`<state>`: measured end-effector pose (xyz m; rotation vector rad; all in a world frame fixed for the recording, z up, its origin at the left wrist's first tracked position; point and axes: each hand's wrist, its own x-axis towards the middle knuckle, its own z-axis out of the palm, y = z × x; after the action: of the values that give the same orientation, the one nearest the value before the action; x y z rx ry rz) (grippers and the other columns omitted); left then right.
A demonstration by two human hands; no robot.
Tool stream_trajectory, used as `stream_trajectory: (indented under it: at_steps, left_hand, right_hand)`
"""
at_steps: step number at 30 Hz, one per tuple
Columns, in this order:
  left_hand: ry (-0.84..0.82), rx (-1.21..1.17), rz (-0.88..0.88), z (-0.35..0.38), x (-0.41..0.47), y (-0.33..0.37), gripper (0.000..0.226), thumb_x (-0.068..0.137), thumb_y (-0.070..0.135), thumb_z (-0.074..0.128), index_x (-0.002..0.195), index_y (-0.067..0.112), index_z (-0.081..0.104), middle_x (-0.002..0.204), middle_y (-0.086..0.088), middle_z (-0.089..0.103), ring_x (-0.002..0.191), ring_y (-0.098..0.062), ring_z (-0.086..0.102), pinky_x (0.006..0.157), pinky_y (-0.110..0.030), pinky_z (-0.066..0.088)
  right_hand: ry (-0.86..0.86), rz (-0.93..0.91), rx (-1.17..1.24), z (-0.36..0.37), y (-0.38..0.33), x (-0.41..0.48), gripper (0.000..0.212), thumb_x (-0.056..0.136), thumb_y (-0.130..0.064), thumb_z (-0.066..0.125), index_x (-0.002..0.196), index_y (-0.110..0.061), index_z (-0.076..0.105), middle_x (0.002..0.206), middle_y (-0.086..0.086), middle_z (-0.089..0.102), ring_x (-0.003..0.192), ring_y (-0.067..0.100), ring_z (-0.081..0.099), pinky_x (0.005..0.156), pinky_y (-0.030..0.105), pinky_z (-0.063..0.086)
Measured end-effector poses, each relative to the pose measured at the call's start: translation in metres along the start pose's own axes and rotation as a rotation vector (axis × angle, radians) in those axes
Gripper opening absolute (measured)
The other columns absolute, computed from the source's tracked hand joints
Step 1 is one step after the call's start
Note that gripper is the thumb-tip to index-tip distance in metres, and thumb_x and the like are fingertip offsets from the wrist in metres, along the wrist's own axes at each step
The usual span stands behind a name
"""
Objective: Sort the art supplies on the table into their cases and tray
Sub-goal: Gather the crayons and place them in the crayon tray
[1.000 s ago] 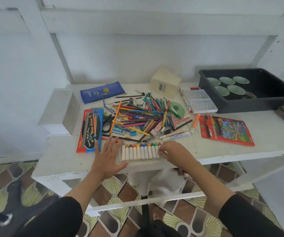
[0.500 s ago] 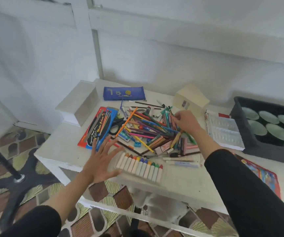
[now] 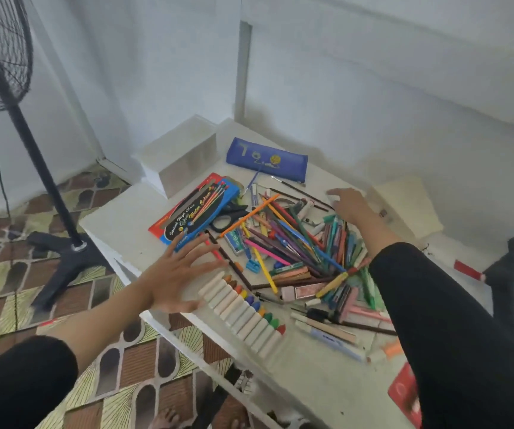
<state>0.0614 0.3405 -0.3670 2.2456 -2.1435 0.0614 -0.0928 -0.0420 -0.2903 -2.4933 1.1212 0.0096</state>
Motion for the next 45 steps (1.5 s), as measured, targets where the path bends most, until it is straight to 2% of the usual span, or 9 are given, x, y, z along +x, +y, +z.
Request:
stream_trajectory:
  at_steps: [4,11,14,17,20,22,29,34,45]
  left_hand:
    - [0.016,-0.002,-0.002,-0.001,0.000,0.001,0.084,0.074,0.070,0.040,0.150,0.037,0.020,0.154,-0.005,0.026,0.147,-0.026,0.001,0.113,-0.055,0.002]
    - [0.021,-0.046,-0.010,-0.004,0.000,0.003,0.085,0.073,0.070,0.040,0.149,0.036,0.022,0.153,-0.005,0.029,0.146,-0.029,0.010,0.112,-0.057,0.006]
    - [0.033,-0.054,-0.005,-0.004,-0.001,0.004,0.084,0.074,0.070,0.040,0.149,0.036,0.022,0.152,-0.005,0.031,0.145,-0.029,0.012,0.111,-0.057,0.008]
    - [0.045,-0.061,0.006,-0.004,-0.001,0.005,0.084,0.075,0.069,0.039,0.150,0.036,0.020,0.151,-0.005,0.031,0.145,-0.029,0.013,0.111,-0.056,0.008]
    - [0.044,-0.076,0.020,0.000,-0.001,0.003,0.084,0.077,0.070,0.038,0.151,0.036,0.016,0.151,-0.004,0.031,0.145,-0.028,0.011,0.111,-0.058,0.008]
    - [0.038,-0.091,0.019,0.002,-0.002,0.002,0.083,0.078,0.071,0.037,0.151,0.036,0.016,0.152,-0.003,0.031,0.146,-0.027,0.009,0.111,-0.058,0.007]
    - [0.076,-0.181,0.066,0.004,-0.003,-0.002,0.082,0.076,0.068,0.042,0.148,0.035,0.021,0.150,0.002,0.032,0.146,-0.023,0.008,0.113,-0.057,0.003]
    - [0.121,-0.249,0.088,0.007,-0.003,-0.005,0.077,0.078,0.066,0.044,0.146,0.032,0.030,0.151,0.003,0.031,0.147,-0.019,0.005,0.115,-0.057,0.000]
    - [0.187,-0.250,0.124,0.010,-0.002,-0.007,0.075,0.076,0.067,0.041,0.141,0.029,0.034,0.146,0.000,0.038,0.145,-0.022,0.013,0.114,-0.056,0.003]
  right_hand:
    - [-0.071,0.021,-0.100,0.021,0.003,0.019,0.038,0.099,-0.013,0.031,0.130,0.001,0.049,0.139,0.022,0.045,0.125,0.037,0.043,0.102,0.036,0.037]
    - [0.101,0.032,-0.013,0.031,0.005,0.018,0.034,0.093,0.002,0.037,0.123,0.007,0.052,0.130,0.025,0.047,0.118,0.038,0.046,0.094,0.034,0.039]
    - [0.300,-0.006,0.177,0.030,0.008,0.009,0.035,0.090,0.005,0.046,0.122,0.002,0.059,0.131,0.020,0.050,0.122,0.032,0.047,0.101,0.028,0.031]
    - [0.498,-0.035,0.355,0.024,0.000,-0.012,0.021,0.088,-0.001,0.055,0.103,0.000,0.069,0.111,0.017,0.065,0.106,0.029,0.058,0.099,0.034,0.040]
    - [0.592,0.012,0.573,0.022,-0.011,-0.037,0.009,0.085,-0.002,0.061,0.088,-0.004,0.070,0.091,0.013,0.070,0.082,0.018,0.062,0.080,0.019,0.047]
    - [0.632,0.030,0.703,0.023,-0.019,-0.057,0.005,0.083,-0.002,0.065,0.085,-0.006,0.064,0.084,0.009,0.066,0.076,0.015,0.060,0.073,0.020,0.051]
    - [0.652,0.168,1.176,0.033,-0.055,-0.163,0.042,0.078,0.002,0.071,0.105,-0.019,0.046,0.077,0.000,0.059,0.072,0.015,0.063,0.073,0.029,0.053]
    - [0.642,0.238,1.068,0.073,-0.066,-0.234,0.026,0.079,-0.003,0.072,0.102,-0.012,0.063,0.080,0.006,0.066,0.074,0.015,0.063,0.069,0.025,0.052]
    - [0.722,0.356,0.720,0.138,-0.100,-0.312,0.015,0.079,-0.007,0.074,0.081,-0.009,0.059,0.076,-0.003,0.064,0.066,0.005,0.061,0.060,0.009,0.045]
